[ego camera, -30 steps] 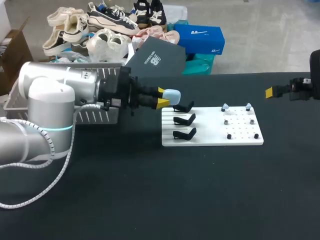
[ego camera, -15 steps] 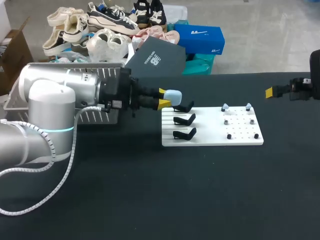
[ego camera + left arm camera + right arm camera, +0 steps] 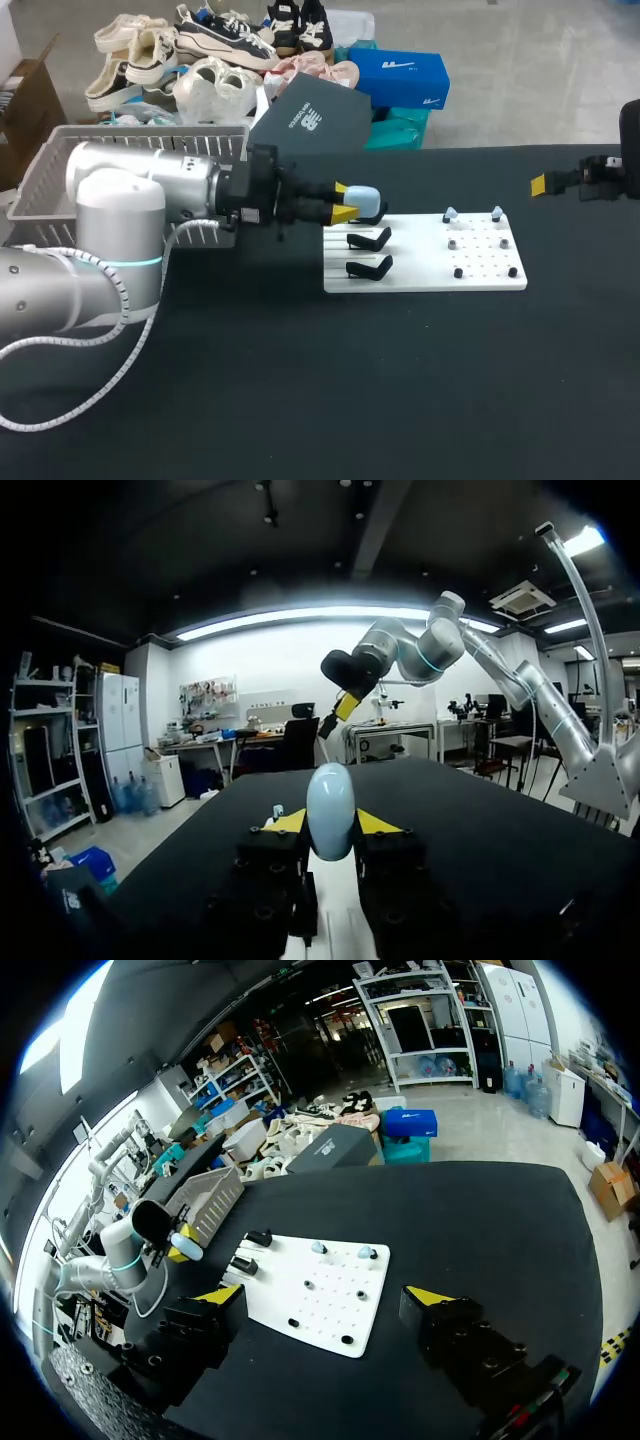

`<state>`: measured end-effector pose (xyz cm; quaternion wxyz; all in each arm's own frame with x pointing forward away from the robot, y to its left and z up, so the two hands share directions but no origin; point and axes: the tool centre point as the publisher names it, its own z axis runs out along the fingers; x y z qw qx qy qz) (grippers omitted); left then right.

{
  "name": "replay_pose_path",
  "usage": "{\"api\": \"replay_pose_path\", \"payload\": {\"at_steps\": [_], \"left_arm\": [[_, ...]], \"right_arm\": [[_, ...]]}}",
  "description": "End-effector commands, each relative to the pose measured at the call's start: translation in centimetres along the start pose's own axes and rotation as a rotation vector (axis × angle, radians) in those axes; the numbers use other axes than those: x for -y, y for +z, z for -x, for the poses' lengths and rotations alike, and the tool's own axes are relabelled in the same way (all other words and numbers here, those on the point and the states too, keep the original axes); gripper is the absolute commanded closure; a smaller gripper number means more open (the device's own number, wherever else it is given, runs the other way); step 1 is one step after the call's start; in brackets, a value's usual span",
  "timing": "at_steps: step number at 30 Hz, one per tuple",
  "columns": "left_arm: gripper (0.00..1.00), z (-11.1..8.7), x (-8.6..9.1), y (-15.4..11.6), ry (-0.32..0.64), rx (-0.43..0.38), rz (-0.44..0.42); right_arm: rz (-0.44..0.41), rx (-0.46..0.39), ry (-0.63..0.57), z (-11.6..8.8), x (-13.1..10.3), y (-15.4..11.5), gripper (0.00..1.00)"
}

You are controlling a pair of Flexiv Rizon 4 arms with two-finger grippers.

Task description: Pick up each earbud case from the left stands, insert the matching earbuds, close the lid, and place the case in the box.

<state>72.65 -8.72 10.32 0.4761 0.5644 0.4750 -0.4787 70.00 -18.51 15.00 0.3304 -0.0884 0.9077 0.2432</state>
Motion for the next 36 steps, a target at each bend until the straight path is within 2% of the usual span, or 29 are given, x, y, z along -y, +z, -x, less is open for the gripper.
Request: {"api": "replay_pose_path", "payload": {"at_steps": [1,7,17,24,36], "left_arm": [[1.0,-0.7,-1.0,0.8,-0.017,0.019,-0.023],[1.0,-0.9,-1.0,1.2,-0.031,0.029,-0.008],[1.0,-1.0,-0.5,2.1,-0.033,0.053,0.034],[1.0,-1.2,-0.1,2.5,-0.034,0.059,0.024],[1.0,-1.6,0.0,2.6,-0.044,0.062,0.004]], "right_arm": [[0.0,0.0,0.0,0.0,0.0,0.0,0.0],[0.004,-0.011,-0.038,-0.8,-1.1,-0.3,0.0],[0.023,0.02,-0.133,-1.7,-5.0,-0.6,0.0],[0.064,0.037,-0.188,-1.7,-8.1,-0.3,0.0],[0.034,-0.001,-0.286,-2.4,-11.2,1.3,0.0]]}}
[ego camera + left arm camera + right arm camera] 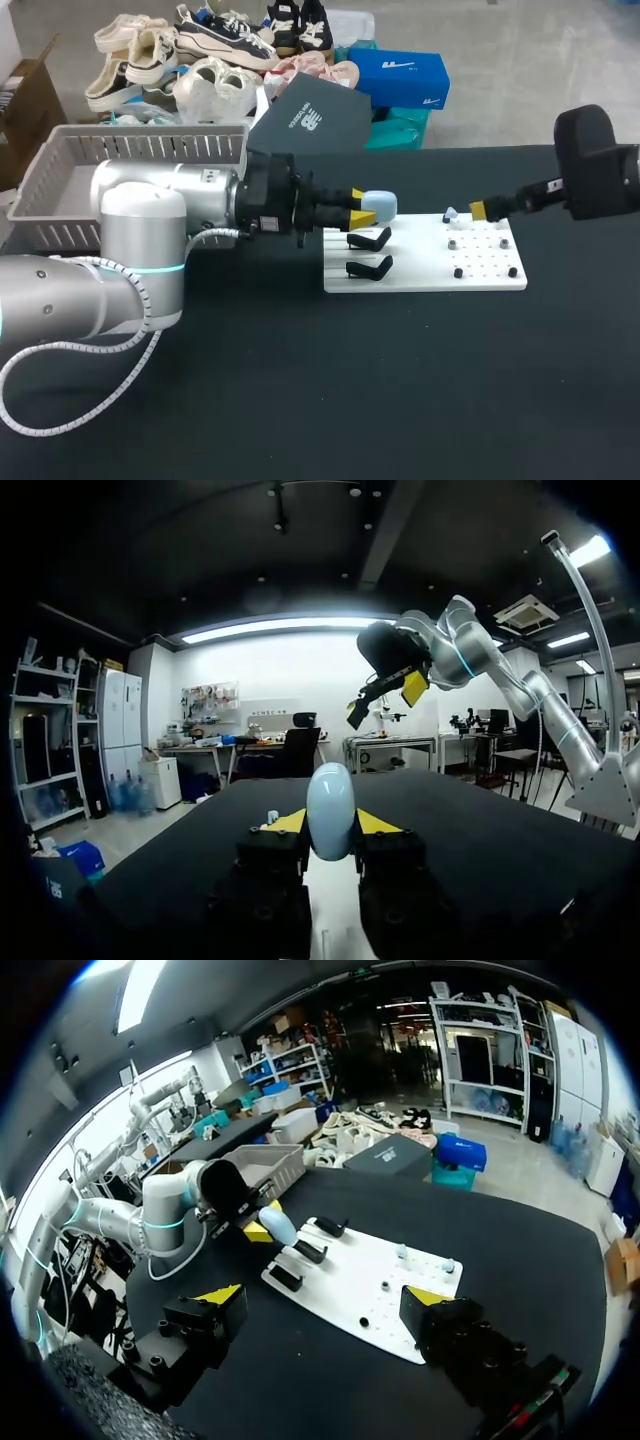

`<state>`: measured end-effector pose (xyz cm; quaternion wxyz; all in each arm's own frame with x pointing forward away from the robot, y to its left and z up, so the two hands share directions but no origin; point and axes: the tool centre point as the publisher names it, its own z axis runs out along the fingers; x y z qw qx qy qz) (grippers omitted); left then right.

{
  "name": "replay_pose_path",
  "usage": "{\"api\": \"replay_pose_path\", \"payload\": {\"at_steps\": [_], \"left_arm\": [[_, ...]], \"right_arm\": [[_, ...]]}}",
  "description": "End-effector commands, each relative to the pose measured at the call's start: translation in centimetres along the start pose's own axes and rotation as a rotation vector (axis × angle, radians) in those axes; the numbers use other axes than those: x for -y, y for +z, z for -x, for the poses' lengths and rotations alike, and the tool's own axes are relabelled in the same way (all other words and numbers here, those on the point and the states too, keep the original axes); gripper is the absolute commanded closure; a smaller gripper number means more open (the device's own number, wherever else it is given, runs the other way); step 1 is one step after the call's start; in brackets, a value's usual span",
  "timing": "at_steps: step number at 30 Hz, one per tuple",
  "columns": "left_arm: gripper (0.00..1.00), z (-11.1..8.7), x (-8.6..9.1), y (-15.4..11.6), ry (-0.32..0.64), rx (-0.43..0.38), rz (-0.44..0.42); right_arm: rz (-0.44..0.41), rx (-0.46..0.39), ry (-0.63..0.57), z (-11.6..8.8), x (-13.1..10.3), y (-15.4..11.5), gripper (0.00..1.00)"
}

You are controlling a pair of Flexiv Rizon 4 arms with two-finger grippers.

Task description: Pick up each earbud case from the left stands, insert the matching earbuds, close the lid, and place the case in the box.

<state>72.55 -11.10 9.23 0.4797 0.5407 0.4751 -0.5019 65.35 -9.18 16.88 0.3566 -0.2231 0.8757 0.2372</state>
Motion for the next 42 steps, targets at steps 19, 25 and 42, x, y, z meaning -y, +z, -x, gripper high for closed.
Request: {"api": "replay_pose_path", "payload": {"at_steps": [19,25,42], "left_arm": [[1.0,-1.1,0.1,0.3,-0.03,-0.001,-0.007],[1.0,-1.1,0.1,0.3,-0.03,-0.001,-0.007],[1.0,-1.1,0.1,0.3,-0.03,-0.001,-0.007]], "right_arm": [[-0.037,-0.066,-0.045,-0.3,-2.1,2.9,0.0],[-0.036,-0.092,-0.076,0.1,-3.1,4.4,0.0],[-0.095,-0.156,-0.167,1.3,-3.7,9.4,0.0]]}}
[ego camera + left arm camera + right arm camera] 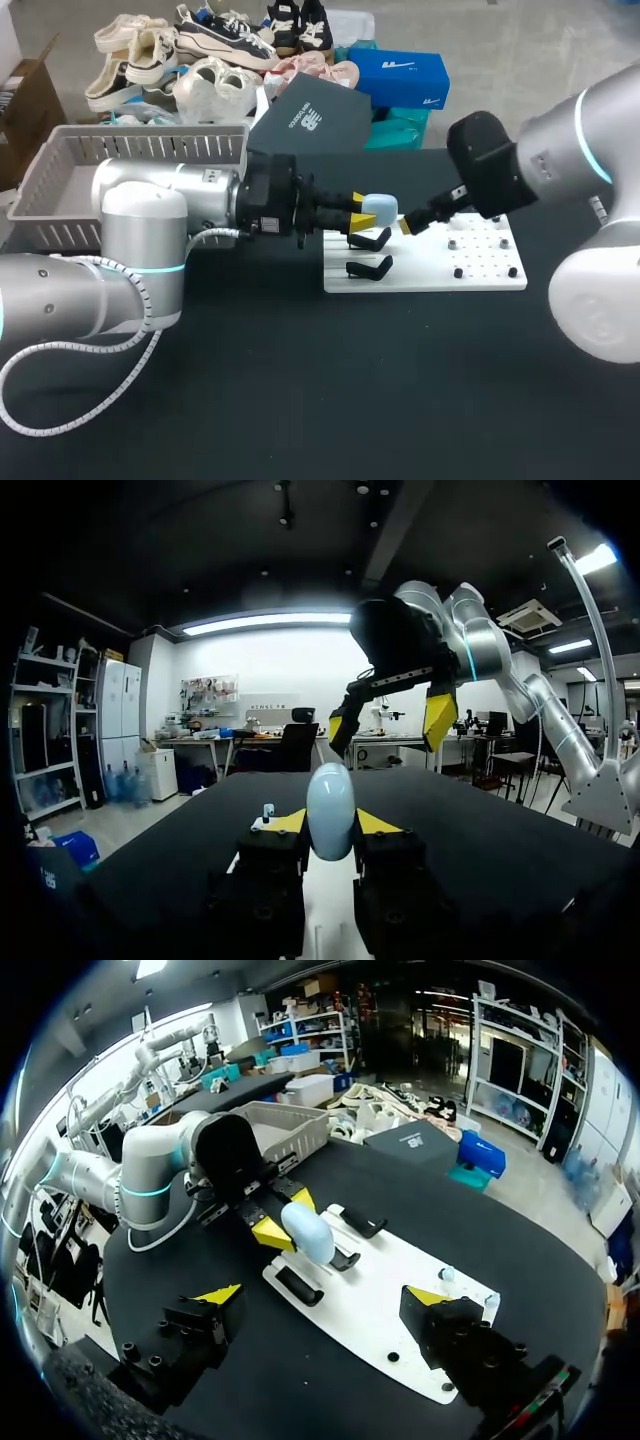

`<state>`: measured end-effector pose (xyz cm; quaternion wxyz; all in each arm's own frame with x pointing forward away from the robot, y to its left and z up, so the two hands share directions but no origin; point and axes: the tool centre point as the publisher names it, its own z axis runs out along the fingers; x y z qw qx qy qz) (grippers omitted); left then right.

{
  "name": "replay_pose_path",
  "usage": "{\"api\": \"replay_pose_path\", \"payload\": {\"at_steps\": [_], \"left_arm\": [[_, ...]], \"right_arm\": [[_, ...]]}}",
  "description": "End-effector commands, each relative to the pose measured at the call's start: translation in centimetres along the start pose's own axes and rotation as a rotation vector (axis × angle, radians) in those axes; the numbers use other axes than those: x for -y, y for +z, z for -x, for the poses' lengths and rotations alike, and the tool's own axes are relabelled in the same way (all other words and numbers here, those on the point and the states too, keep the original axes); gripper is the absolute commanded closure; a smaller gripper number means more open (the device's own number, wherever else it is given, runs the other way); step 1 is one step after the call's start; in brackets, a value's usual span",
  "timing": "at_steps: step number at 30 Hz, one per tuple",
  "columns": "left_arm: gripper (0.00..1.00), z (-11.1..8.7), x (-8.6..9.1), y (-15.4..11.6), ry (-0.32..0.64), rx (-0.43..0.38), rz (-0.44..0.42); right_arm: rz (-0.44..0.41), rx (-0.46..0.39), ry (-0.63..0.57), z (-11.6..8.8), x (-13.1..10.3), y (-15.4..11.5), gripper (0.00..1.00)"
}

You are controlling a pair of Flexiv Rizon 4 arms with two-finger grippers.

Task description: Pick up each earbud case from the left stands, insert the matching earbuds, close the lid, and place the case in the box.

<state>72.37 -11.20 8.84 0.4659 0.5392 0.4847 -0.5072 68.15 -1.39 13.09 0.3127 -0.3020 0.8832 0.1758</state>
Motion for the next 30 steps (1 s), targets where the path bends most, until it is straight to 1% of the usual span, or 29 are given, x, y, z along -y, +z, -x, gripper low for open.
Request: {"api": "replay_pose_path", "payload": {"at_steps": [1,17,30], "left_arm": [[1.0,-0.7,-0.1,0.2,0.001,0.014,0.002],[1.0,-0.7,-0.1,0.2,0.001,0.014,0.002],[1.0,-0.7,-0.1,0.2,0.001,0.014,0.002]], "right_arm": [[-0.058,-0.014,-0.004,0.8,0.0,1.2,0.0],[-0.059,-0.041,-0.007,1.8,0.2,3.1,0.0],[-0.069,-0.063,0.02,1.9,0.8,4.0,0.0]]}}
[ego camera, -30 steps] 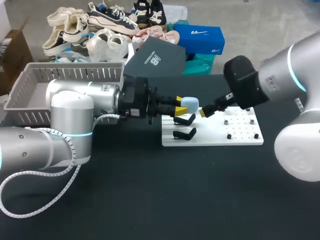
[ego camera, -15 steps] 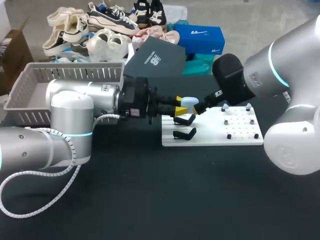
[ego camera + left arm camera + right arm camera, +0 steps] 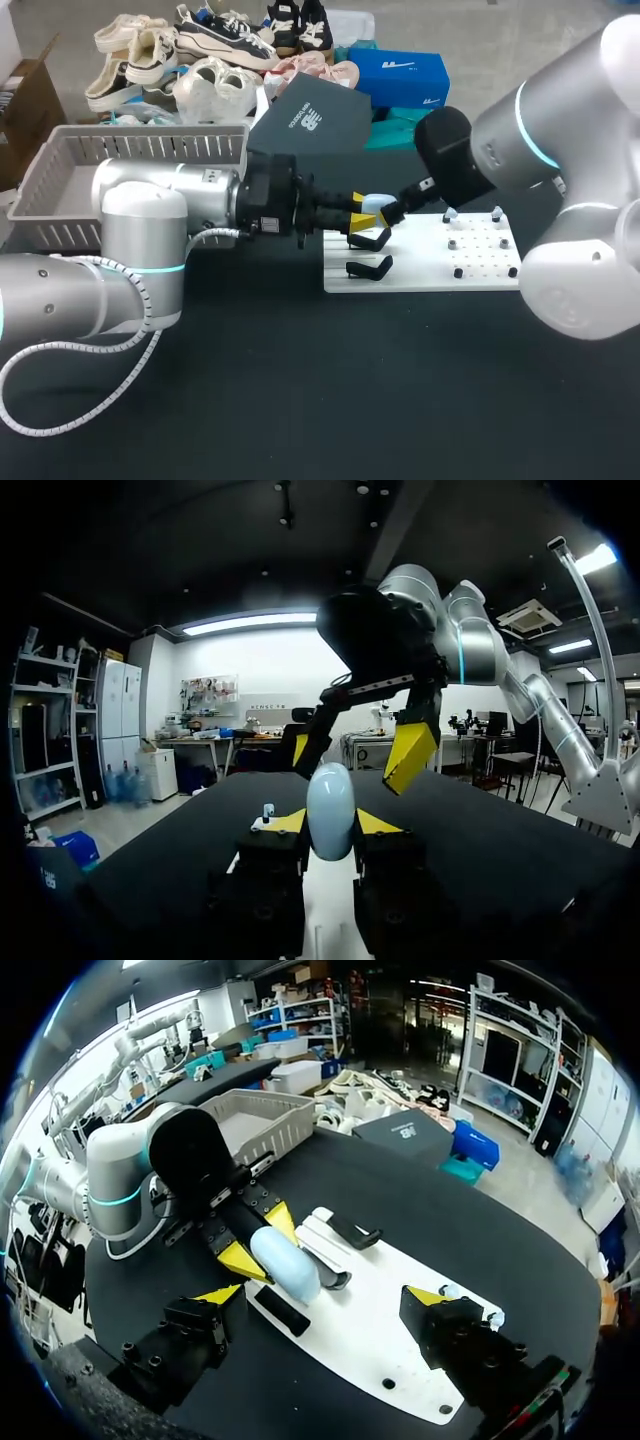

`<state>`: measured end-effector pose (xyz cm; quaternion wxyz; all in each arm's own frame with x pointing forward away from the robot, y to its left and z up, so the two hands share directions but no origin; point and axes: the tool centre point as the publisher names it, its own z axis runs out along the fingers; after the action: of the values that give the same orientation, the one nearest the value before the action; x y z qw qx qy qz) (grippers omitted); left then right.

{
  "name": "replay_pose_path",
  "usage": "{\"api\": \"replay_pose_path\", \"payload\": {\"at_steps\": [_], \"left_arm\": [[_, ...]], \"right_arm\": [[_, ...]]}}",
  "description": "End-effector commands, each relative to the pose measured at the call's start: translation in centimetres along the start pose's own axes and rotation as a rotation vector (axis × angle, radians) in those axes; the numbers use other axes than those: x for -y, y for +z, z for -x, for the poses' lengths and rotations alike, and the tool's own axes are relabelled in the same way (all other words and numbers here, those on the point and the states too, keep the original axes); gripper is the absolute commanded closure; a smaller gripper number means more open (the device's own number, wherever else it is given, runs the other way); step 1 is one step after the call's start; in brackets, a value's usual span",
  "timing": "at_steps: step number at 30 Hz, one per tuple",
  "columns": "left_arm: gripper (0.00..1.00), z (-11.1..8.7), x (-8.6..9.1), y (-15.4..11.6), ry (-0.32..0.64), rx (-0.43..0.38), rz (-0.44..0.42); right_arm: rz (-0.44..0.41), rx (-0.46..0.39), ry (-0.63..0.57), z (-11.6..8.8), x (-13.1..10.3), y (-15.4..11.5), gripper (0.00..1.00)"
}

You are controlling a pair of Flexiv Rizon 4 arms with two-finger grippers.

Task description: Pick up each earbud case from the left stands, insert the matching earbuds, close the lid, and place the case in the box.

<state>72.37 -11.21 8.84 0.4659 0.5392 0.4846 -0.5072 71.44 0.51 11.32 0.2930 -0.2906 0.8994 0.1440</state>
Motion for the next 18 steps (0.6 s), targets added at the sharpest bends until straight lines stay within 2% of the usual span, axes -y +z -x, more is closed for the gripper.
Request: {"api": "replay_pose_path", "payload": {"at_steps": [1,18], "left_arm": [[1.0,-0.7,-0.1,0.2,0.001,0.014,0.002],[1.0,-0.7,-0.1,0.2,0.001,0.014,0.002]], "right_arm": [[-0.013,-0.004,0.005,0.2,-0.1,0.2,0.0],[-0.04,-0.013,0.034,0.3,1.0,0.6,0.0]]}}
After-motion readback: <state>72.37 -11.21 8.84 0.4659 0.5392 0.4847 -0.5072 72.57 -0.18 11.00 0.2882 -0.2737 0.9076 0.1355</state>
